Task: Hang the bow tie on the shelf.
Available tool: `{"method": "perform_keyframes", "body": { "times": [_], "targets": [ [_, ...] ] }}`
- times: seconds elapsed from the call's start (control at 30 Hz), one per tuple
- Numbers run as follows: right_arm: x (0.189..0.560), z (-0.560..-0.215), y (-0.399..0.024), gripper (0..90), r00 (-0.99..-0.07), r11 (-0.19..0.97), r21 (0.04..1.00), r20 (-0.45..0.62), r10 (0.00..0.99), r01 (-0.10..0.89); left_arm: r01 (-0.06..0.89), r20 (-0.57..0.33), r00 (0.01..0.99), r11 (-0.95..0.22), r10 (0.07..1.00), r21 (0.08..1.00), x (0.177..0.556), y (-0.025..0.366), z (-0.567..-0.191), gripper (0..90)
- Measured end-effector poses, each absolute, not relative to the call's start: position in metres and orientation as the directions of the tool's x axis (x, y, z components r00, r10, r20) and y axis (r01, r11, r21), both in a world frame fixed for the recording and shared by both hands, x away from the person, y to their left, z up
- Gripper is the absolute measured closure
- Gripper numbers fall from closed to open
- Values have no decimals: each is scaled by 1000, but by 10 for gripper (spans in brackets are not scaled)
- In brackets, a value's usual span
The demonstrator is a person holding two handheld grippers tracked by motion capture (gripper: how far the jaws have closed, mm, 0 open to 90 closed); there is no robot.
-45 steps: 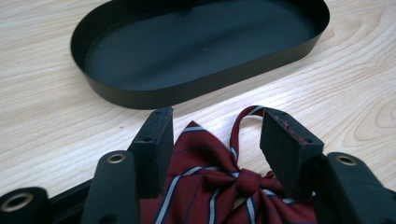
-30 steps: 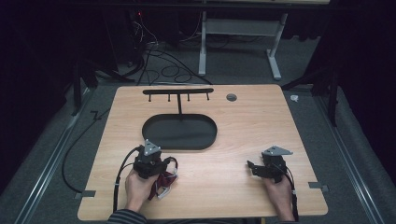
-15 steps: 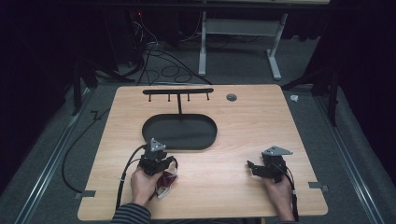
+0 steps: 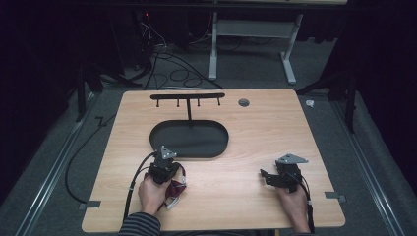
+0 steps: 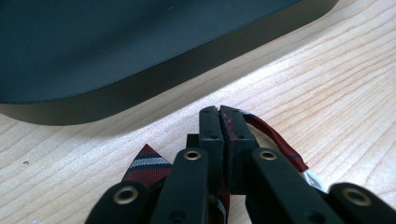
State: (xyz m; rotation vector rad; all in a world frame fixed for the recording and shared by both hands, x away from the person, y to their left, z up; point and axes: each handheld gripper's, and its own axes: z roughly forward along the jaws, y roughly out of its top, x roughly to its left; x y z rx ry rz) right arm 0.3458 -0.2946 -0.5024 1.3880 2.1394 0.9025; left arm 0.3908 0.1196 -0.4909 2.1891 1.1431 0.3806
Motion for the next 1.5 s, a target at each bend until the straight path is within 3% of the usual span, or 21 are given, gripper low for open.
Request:
{"method": "perform_keyframes", "body": {
  "times": [0.2,0.7,1.5],
  "targets": [
    [346,-502,-294,280,-403,284,719,-7,915,634,606,-1,585,-437,811,664,386,117,-488,894],
    [346,-502,-294,280,-403,285,720,-7,915,633,560,-91,540,-276,837,781,369,146,-452,895],
    [346,-502,-295,279,-403,283,720,-5,915,634,446,-66,534,-215,843,869,359,160,-396,894]
  ]
}}
